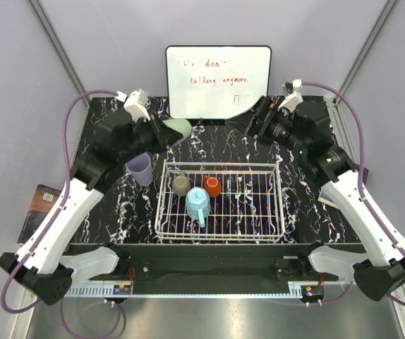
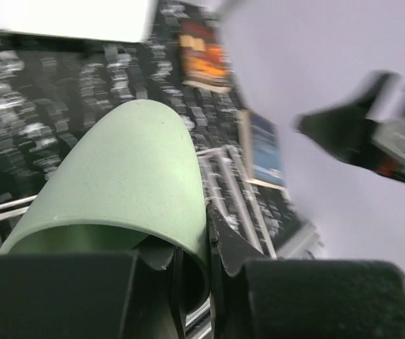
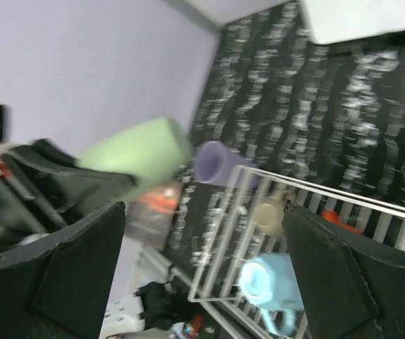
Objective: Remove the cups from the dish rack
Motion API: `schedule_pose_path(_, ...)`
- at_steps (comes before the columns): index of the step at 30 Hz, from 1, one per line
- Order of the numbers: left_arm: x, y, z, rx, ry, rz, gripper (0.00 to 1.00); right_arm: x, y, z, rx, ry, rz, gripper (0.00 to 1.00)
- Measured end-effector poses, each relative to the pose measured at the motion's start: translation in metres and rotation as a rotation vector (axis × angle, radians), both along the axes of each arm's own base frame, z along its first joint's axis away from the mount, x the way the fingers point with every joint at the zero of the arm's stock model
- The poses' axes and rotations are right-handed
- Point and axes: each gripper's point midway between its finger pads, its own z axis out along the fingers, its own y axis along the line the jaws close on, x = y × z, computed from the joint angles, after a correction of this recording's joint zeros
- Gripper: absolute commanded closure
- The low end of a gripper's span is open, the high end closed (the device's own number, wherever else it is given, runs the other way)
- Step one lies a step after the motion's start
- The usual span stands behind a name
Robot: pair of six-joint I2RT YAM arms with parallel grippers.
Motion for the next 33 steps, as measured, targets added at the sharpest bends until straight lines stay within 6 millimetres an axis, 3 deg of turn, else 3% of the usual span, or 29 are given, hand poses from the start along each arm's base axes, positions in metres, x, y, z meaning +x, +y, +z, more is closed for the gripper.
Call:
schedule_pose_path(3, 0.024, 0.024, -0.01, 0.12, 0.075, 0.16, 1.0, 0.007, -0.02, -0.021, -0.11, 0.045, -0.106, 0.01)
schedule_pose_path(5, 0.038, 0.041, -0.024, 0.212, 0.142, 0.262, 1.0, 0.008, -0.031, -0.046, -0.189, 0.115, -0.153, 0.02)
schedule_pose_path(8, 0.052, 0.071, -0.063, 0.41, 0.283, 0.4, 1.0, 0.008, -0.041, -0.08, -0.286, 0.21, -0.189, 0.02)
schedule_pose_path(12, 0.055, 0.099, -0.11, 0.629, 0.425, 0.473, 1.0, 0.003, -0.053, -0.11, -0.376, 0.286, -0.216, 0.02)
schedule_pose_path(16, 0.052, 0.124, -0.137, 0.782, 0.53, 0.492, 1.0, -0.001, -0.061, -0.122, -0.427, 0.312, -0.227, 0.02)
schedule_pose_path(21, 0.057, 0.142, -0.144, 0.854, 0.571, 0.516, 1.0, -0.004, -0.065, -0.134, -0.457, 0.326, -0.229, 0.02)
schedule_pose_path(25, 0.057, 0.146, -0.146, 0.862, 0.578, 0.51, 1.0, -0.008, -0.068, -0.14, -0.469, 0.335, -0.225, 0.02)
schedule_pose_path(33, 0.055, 0.148, -0.176, 0.839, 0.643, 0.483, 1.0, -0.012, -0.07, -0.144, -0.48, 0.338, -0.22, 0.02)
